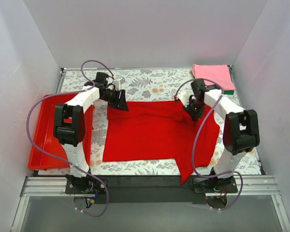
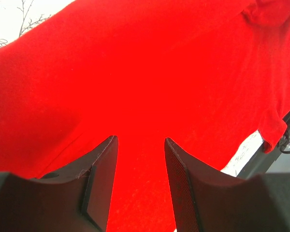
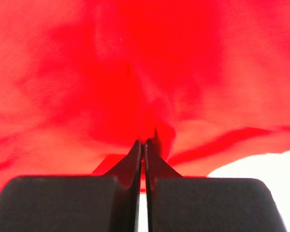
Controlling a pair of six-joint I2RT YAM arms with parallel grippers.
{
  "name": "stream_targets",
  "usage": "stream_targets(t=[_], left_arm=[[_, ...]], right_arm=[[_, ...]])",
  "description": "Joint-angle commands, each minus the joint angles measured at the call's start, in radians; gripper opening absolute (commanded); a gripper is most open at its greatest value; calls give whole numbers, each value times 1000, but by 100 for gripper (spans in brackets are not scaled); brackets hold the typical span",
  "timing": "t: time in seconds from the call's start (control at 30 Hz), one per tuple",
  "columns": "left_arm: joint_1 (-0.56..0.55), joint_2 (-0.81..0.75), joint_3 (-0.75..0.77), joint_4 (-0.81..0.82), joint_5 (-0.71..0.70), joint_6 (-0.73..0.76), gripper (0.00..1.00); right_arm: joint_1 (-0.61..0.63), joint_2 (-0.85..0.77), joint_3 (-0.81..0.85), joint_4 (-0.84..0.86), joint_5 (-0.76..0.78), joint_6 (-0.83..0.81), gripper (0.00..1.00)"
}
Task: Fold and stack the t-shirts
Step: Fold the tshirt
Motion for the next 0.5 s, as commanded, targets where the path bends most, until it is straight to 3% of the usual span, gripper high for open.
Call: stream_targets(t=[0.0,0.03,0.07,0.17,0.33,0.47], left_arm=[[2,-35,24,-22,4,25,42],[2,-31,24,-25,8,24,42],[2,-26,32,-27,11,24,42],[2,-15,58,-30,23,17,42],[-11,-43,74,69,145,-1,42],[-134,-70,38,230,181,42,42]], right_arm=[[-79,64,151,-33,-40,-47,3],[-90,96,186,-33,-45,-47,3],[-99,130,267,-40,-52,-42,25],[-131,254,445,-71,-89,4,56],[-204,314,590,-132,-128,19,56],[-289,276,549,-206,-236,-7,55]])
